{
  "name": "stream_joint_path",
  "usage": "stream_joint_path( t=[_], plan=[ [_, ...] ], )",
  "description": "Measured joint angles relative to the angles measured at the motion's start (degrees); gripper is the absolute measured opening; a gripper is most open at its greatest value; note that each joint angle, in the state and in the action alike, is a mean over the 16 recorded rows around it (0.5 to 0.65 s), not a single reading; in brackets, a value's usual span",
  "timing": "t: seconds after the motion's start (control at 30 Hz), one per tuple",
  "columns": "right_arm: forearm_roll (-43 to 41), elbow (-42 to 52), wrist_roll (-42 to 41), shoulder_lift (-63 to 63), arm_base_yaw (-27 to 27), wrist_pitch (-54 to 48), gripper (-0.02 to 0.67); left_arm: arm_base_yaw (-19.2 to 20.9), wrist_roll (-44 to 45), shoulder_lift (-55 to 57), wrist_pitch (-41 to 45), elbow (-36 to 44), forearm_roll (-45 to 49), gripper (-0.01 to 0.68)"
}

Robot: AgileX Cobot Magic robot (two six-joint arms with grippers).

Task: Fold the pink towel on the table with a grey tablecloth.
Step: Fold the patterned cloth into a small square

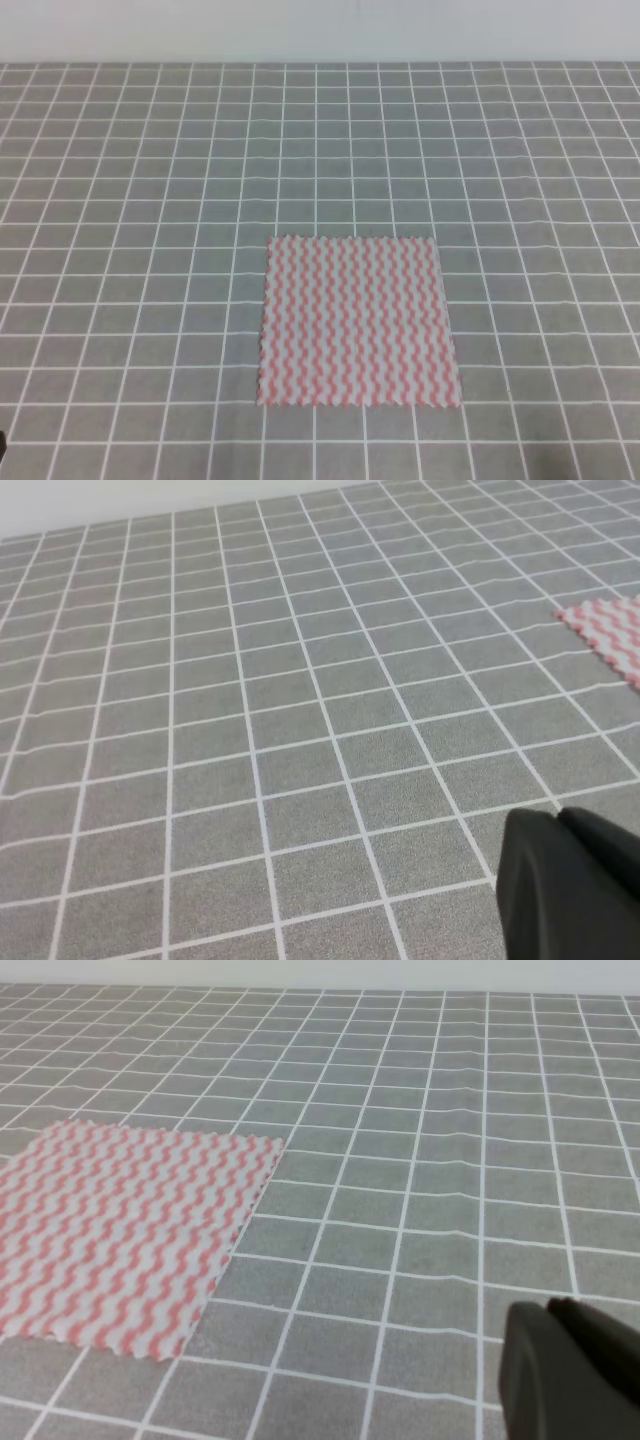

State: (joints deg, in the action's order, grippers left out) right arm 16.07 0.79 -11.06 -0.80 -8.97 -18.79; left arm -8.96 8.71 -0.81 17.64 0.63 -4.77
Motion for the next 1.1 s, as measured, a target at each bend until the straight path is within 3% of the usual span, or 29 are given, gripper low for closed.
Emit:
stream_joint_path(
  t=[0.73, 1.1],
  plan=[
    [0.7, -0.7, 0.0, 0.7, 0.0, 0.2, -0.019, 0.0, 0.0, 0.7, -0.7, -0.5, -1.7, -0.004],
    [11.1, -0.7, 0.0, 0.8, 0.0, 6.3, -0.018, 0.0, -0.5, 0.8, -6.5, -0.6, -16.3, -0.004]
  ],
)
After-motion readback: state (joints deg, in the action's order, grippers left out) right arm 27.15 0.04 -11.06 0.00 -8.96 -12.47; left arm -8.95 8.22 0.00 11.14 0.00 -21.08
